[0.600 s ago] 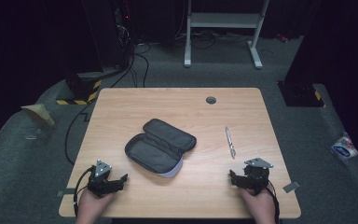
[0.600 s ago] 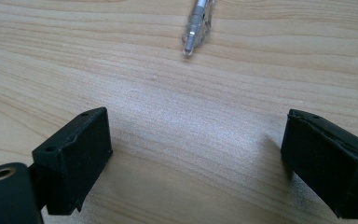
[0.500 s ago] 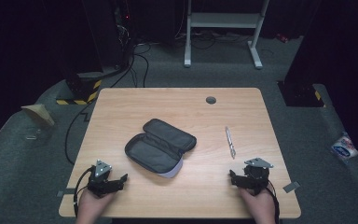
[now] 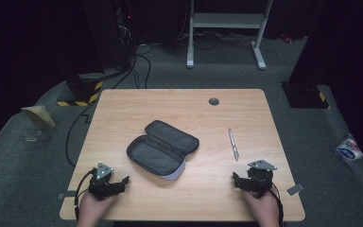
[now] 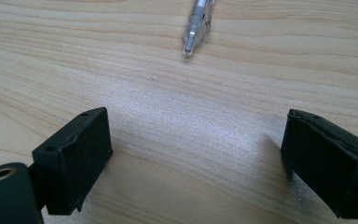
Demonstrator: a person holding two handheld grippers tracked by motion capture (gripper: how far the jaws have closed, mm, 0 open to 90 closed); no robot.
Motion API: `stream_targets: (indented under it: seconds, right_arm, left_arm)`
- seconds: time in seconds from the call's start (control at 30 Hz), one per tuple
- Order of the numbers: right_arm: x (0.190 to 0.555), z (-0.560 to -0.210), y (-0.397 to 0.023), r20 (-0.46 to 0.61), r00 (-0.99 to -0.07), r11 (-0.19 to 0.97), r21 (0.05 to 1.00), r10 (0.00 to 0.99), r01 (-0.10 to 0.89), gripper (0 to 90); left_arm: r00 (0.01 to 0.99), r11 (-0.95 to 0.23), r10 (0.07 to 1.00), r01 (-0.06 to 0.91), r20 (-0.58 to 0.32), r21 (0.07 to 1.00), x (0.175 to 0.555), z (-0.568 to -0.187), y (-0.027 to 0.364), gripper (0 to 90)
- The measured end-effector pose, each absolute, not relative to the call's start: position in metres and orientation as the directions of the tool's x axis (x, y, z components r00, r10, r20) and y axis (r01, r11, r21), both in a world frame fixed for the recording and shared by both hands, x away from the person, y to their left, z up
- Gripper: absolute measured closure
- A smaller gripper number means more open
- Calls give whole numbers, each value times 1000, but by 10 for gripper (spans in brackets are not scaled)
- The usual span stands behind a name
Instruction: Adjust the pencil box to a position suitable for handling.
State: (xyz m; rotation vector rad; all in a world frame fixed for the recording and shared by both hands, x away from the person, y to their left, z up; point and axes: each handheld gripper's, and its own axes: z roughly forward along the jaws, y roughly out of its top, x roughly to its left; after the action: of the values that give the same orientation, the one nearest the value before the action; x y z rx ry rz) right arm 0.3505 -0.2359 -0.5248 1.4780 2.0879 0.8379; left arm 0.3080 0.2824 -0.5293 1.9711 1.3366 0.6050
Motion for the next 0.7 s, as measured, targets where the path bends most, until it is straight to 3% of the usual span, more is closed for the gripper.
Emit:
stream_targets:
  seconds: [0.2, 0.5, 0.7]
  right_arm:
    - [350, -525, -236, -11, -326, 241, 697, 945, 675, 81]
    - [351, -525, -236, -13, -330, 245, 699, 944, 672, 84]
    - [351, -525, -236, -13, -331, 245, 699, 944, 672, 85]
  left_arm:
    - [363, -240, 932, 629, -7, 739, 309, -527, 283, 289]
    - [360, -190, 931, 617, -59, 764, 313, -518, 287, 323]
    - [364, -188, 930, 584, -48, 790, 319, -509, 284, 336]
